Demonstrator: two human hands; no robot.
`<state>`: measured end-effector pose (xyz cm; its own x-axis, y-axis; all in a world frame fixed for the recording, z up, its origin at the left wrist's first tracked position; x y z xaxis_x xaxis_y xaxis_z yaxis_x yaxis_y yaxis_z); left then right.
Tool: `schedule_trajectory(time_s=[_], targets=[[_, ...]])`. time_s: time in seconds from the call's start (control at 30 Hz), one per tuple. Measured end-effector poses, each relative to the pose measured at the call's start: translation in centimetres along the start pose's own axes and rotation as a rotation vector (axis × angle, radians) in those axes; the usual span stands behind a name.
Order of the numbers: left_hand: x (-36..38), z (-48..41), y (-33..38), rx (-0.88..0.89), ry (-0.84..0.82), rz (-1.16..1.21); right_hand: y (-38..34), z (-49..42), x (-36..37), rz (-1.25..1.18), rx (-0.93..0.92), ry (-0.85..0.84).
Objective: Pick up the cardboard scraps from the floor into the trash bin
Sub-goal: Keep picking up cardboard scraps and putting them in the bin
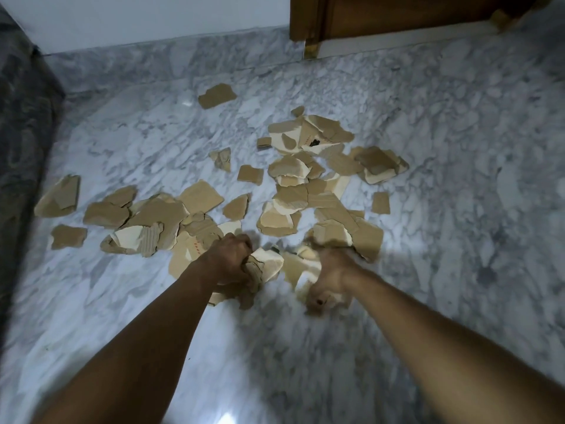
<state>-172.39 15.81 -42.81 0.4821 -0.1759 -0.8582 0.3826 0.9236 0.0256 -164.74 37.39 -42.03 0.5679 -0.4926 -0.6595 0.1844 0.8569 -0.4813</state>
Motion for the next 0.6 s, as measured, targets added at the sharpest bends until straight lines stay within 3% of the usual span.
schedule_trajectory(time_s=[0.13, 0.3, 0.43, 0.5, 0.6], targets=[[0.3, 0.0, -0.1, 0.013, -0.013, 0.114, 1.6, -1.3, -6.3, 0.246, -0.032, 0.159], [0.4, 0.1, 0.1, 0.040, 0.014, 0.146, 2.7, -2.1, -6.0, 0.404, -0.022, 0.190], [0.4, -0.2, 0.5, -0.006, -0.020, 0.109, 2.3, -1.9, -5.1, 0.549, -0.170, 0.314], [0.5, -0.1, 0.8, -0.011, -0.019, 0.098, 2.7, -1.5, -4.4, 0.428, -0.213, 0.349], [0.5, -0.3, 0.6, -0.052, -0.023, 0.156, 3.7, -0.1, -4.0, 0.051, -0.144, 0.227]])
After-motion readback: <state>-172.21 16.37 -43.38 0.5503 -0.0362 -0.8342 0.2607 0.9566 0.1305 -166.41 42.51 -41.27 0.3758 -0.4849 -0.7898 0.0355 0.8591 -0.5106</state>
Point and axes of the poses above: each hand's wrist, its own z-axis away from the middle knuckle, its own x-axis out of the palm, y = z × x, the point moved 4 cm from there along -z, towards the middle knuckle, and after that the axes turned 12 degrees about -x, right-handed, at the moved point
